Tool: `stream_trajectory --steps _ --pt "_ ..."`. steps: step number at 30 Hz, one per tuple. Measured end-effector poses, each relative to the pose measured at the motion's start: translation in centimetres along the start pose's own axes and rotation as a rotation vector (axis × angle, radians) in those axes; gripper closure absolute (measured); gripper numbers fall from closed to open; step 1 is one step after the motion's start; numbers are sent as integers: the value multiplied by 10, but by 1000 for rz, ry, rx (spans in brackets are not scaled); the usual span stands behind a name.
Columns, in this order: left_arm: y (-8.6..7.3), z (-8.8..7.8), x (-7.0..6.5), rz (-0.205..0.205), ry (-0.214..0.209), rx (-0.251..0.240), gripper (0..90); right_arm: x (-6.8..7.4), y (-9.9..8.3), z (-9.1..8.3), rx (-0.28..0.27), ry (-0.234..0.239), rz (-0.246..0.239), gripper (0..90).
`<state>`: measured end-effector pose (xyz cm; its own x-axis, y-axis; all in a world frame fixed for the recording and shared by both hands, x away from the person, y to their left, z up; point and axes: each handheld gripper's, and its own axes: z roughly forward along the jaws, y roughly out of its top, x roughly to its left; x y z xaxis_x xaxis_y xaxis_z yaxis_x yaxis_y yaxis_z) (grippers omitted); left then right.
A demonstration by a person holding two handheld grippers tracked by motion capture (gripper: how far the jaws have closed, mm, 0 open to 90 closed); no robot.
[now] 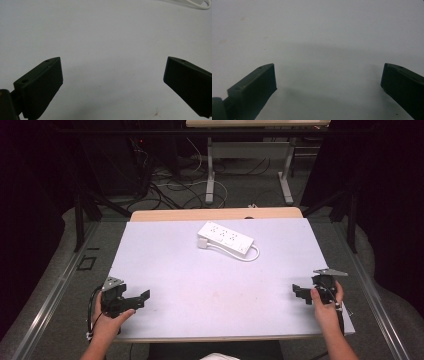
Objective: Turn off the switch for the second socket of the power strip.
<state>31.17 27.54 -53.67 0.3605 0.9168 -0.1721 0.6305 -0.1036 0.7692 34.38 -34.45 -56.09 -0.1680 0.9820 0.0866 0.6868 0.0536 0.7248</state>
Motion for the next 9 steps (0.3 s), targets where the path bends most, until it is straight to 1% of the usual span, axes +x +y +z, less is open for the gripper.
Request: stream_trajectory --steps 9 --pt "0 0 1 -2 6 -3 20 0 0 -1 -3 0 8 0"
